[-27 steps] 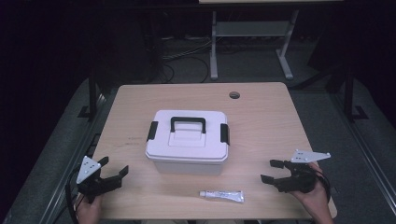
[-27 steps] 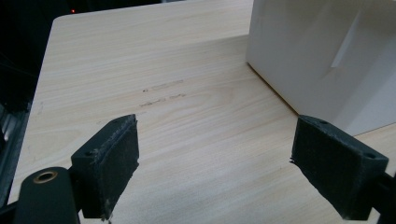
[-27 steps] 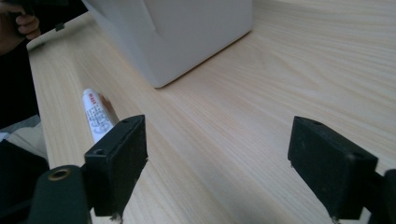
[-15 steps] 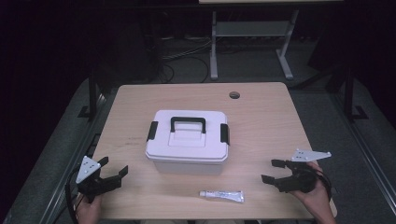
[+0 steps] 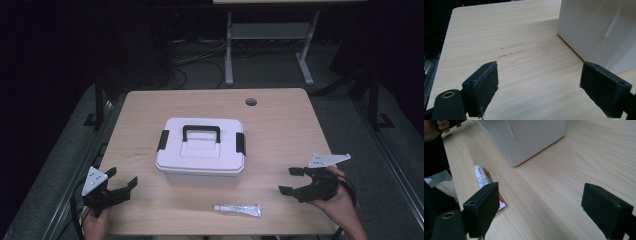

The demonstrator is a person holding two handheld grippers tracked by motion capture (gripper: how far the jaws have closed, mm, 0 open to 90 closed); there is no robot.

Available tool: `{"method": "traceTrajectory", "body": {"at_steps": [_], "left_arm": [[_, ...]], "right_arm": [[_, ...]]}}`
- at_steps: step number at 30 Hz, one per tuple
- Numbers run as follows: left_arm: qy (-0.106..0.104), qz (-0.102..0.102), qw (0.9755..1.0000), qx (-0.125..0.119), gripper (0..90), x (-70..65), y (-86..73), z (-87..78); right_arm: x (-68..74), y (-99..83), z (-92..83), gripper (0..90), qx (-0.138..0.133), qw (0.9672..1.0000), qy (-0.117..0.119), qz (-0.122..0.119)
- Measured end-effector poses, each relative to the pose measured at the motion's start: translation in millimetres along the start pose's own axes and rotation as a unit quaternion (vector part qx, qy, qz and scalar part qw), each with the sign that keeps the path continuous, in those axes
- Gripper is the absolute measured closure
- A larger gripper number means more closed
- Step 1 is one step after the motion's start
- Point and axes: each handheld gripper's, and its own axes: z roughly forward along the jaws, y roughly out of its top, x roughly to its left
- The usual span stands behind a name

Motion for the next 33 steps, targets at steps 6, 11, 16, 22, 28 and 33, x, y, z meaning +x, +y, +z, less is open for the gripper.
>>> {"method": "traceTrajectory", "body": {"at_steps": [6, 11, 16, 22, 28, 33], "left_arm": [[0.003, -0.002, 1.0000, 0.001, 14.1, 1.9, -1.5, -2.2], [0.004, -0.007, 1.0000, -0.003, 14.1, 4.1, -2.2, -3.5], [0.005, -0.004, 1.0000, -0.004, 14.1, 4.5, -1.9, -3.6], [0.003, -0.003, 1.0000, -0.004, 14.1, 3.8, -1.6, -3.7], [0.002, -0.005, 1.0000, -0.006, 14.1, 4.5, -1.4, -3.8], [0.000, -0.008, 0.9999, -0.008, 14.1, 5.3, -1.0, -3.3]], "right_arm": [[-0.1, 13.8, -0.5, 16.0, 0.016, 0.9997, 0.015, -0.004], [1.8, 29.4, -1.2, 17.4, 0.028, 0.9991, 0.027, -0.018], [6.3, 50.1, -2.1, 17.2, 0.043, 0.9977, 0.038, -0.037], [8.3, 75.0, 1.2, 17.1, 0.075, 0.9948, 0.045, -0.054], [14.2, 97.4, 3.0, 17.1, 0.088, 0.9919, 0.057, -0.071], [16.6, 119.6, 8.4, 17.5, 0.103, 0.9891, 0.067, -0.081]]}}
